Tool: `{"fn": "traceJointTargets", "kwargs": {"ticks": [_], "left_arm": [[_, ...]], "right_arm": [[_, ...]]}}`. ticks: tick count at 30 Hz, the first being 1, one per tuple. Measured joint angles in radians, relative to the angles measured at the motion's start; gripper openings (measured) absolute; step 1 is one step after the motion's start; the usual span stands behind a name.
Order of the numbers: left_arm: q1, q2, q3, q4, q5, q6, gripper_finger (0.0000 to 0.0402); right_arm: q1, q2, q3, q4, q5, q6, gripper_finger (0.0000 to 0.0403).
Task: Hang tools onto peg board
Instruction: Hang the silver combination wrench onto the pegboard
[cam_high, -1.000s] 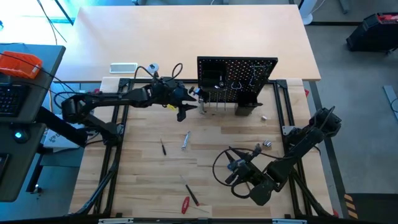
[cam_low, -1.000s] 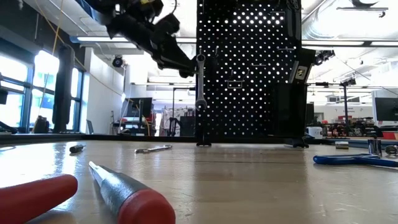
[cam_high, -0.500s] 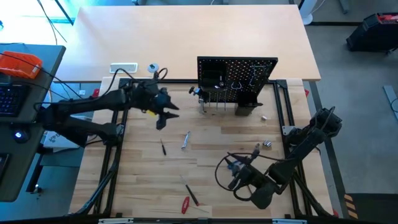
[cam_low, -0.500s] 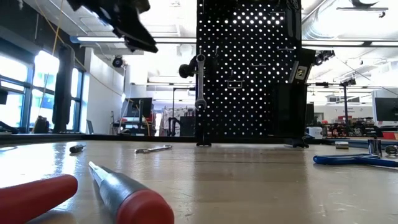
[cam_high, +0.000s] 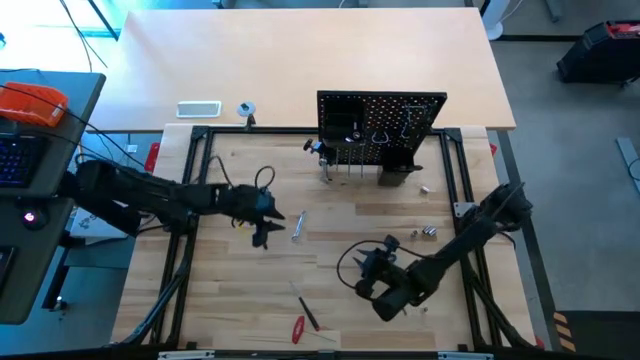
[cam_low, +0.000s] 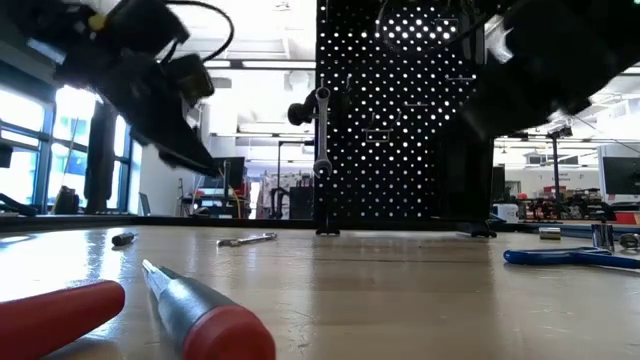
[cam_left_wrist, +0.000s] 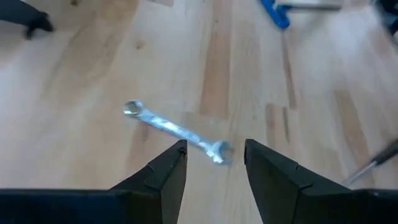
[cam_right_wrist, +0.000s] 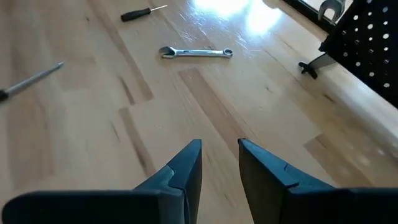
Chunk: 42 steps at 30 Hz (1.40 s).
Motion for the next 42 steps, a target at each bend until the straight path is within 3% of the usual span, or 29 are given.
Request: {"fn": "traceJointTargets", "kwargs": {"ticks": [5, 13, 17, 21, 26, 31, 35, 42], "left_arm": [[-0.063, 0.151, -0.045, 0.232, -0.087, -0.083, 0.0155], [-0.133, 0.431, 0.064, 0.278, -0.291, -0.069, 0.0155], [-0.138, 0.548, 0.137, 0.307, -0.323, -0.057, 0.0155], [-0.136, 0.654, 0.217, 0.313, -0.28, -0.019, 0.0142], [-0.142, 0.741, 0.296, 0.332, -0.164, 0.059, 0.0083], [-0.172, 0.767, 0.338, 0.331, 0.004, 0.203, 0.0038], [-0.184, 0.768, 0.343, 0.325, 0.035, 0.253, 0.0026], [-0.182, 0.768, 0.342, 0.323, 0.034, 0.257, 0.0026]], "right_arm": [[-0.024, 0.041, 0.0, 0.042, 0.014, -0.001, 0.0099], [-0.065, 0.051, 0.0, 0.119, 0.033, -0.062, 0.0099], [-0.071, 0.051, 0.001, 0.142, 0.038, -0.086, 0.0099], [-0.071, 0.051, 0.0, 0.127, 0.035, -0.087, 0.0099], [-0.071, 0.051, 0.0, 0.102, 0.001, -0.088, 0.0099], [-0.07, 0.051, 0.0, 0.052, -0.029, -0.078, 0.0099], [-0.09, 0.051, -0.003, 0.043, -0.097, -0.084, 0.0099], [-0.103, 0.05, -0.122, 0.326, -0.169, -0.131, 0.0099]]}}
